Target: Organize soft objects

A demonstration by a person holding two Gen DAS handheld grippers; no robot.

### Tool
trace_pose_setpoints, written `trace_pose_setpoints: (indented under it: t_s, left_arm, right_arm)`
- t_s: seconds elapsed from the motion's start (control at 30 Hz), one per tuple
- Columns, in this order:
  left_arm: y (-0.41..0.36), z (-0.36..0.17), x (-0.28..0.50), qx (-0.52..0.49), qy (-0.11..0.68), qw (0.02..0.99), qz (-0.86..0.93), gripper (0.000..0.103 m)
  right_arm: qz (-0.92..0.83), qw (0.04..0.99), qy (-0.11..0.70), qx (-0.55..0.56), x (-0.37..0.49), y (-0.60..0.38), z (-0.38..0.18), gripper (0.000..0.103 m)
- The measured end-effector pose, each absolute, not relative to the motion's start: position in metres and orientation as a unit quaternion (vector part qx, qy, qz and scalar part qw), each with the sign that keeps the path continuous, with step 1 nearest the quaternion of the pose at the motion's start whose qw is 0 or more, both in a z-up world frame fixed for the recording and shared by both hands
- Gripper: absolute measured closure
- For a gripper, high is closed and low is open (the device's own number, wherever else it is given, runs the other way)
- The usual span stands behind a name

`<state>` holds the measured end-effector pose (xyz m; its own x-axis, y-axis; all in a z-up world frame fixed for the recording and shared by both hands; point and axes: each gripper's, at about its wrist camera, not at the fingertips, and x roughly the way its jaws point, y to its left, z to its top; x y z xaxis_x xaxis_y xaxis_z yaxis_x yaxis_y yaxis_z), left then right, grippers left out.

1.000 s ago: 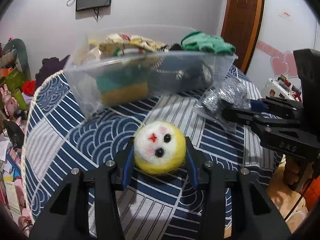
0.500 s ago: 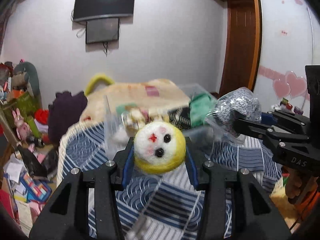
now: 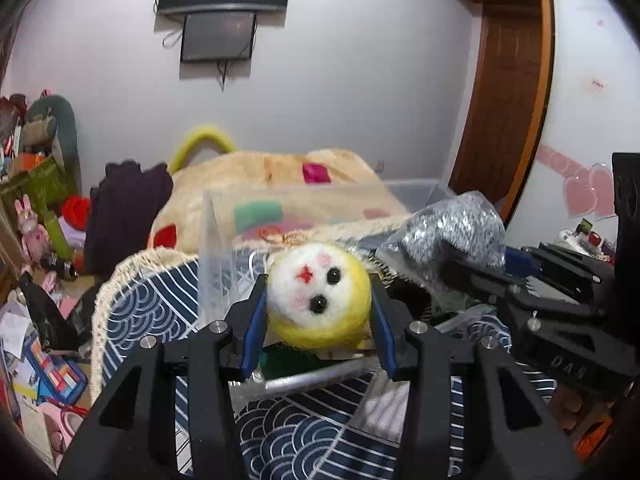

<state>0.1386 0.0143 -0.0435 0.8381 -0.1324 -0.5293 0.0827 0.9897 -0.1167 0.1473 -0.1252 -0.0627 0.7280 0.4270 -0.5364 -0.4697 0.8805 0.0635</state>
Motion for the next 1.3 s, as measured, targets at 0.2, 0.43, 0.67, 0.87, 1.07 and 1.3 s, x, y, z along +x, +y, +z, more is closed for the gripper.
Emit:
trace_pose_setpoints:
  t_s: [0.2,0.43,0.67,0.87,1.07,1.3]
  left_arm:
    - [0.008,-0.069,0.154,-0.019,0.298,0.954,-0.039,0.046]
    - [0.004,-0.060,0.137,-0.022,0.275,0.960,-0.044,0.034]
    - [0.007,-0.031,0.108,-0.033,0.235,0.970,-0.047,0.034]
    - [0.006,-0.001,0.074,-0.037,0.187,0.980,-0.053,0.026]
    - [0.003,0.019,0.040,-0.038,0.148,0.987,-0.057,0.013]
    - [-0.005,0.024,0.015,-0.038,0.119,0.991,-0.048,0.005]
  right_arm:
    - [0.238,0.930,0.275,-0.062,0.140,-0.117,-0.063,0.063]
    - [0.230,0.941,0.243,-0.051,0.126,-0.138,-0.046,0.045]
    - [0.219,0.957,0.186,-0.047,0.099,-0.152,-0.013,0.030]
    - [0.209,0.969,0.130,-0.031,0.071,-0.159,0.011,0.019]
    - [0.199,0.975,0.098,0.004,0.056,-0.169,0.021,0.005]
    - [0.201,0.974,0.101,0.009,0.049,-0.168,0.018,0.005]
